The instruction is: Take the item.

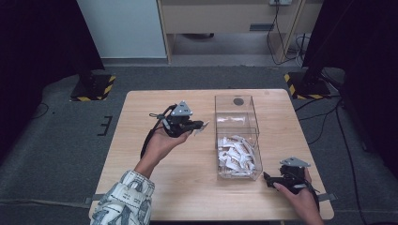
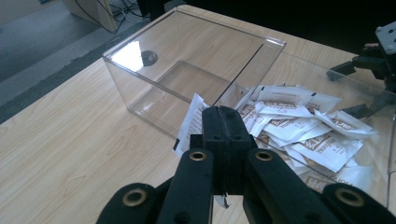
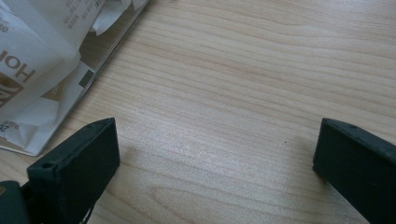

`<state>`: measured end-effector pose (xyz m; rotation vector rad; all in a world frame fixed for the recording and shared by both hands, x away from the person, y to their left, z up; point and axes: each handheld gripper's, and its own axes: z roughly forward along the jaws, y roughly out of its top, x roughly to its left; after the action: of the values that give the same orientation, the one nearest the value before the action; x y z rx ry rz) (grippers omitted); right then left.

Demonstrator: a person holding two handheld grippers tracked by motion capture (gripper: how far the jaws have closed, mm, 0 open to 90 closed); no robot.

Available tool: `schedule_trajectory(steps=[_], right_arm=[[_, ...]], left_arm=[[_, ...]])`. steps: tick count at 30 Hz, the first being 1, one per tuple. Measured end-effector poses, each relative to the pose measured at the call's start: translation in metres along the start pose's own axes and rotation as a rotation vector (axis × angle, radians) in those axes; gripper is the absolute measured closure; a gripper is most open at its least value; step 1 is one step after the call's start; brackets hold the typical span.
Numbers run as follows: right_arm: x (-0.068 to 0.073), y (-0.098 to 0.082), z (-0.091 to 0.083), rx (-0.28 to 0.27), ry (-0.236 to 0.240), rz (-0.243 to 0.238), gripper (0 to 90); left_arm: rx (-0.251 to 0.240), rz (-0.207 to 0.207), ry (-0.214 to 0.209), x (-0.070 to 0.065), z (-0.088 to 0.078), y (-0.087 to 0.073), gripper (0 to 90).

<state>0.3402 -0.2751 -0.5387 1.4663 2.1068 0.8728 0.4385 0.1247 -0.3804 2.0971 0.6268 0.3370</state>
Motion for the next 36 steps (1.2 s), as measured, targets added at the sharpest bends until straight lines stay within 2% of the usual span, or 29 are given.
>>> schedule_trajectory(steps=[12,36], right_arm=[[0.0,0.0,0.0,0.0,0.0,-0.001,0.8],[0.0,0.0,0.0,0.001,0.0,0.0,0.8]], left_arm=[[0.025,-0.022,0.026,0.015,0.0,-0.024,90.0],[0.056,-0.035,0.046,0.029,-0.009,-0.059,90.0]])
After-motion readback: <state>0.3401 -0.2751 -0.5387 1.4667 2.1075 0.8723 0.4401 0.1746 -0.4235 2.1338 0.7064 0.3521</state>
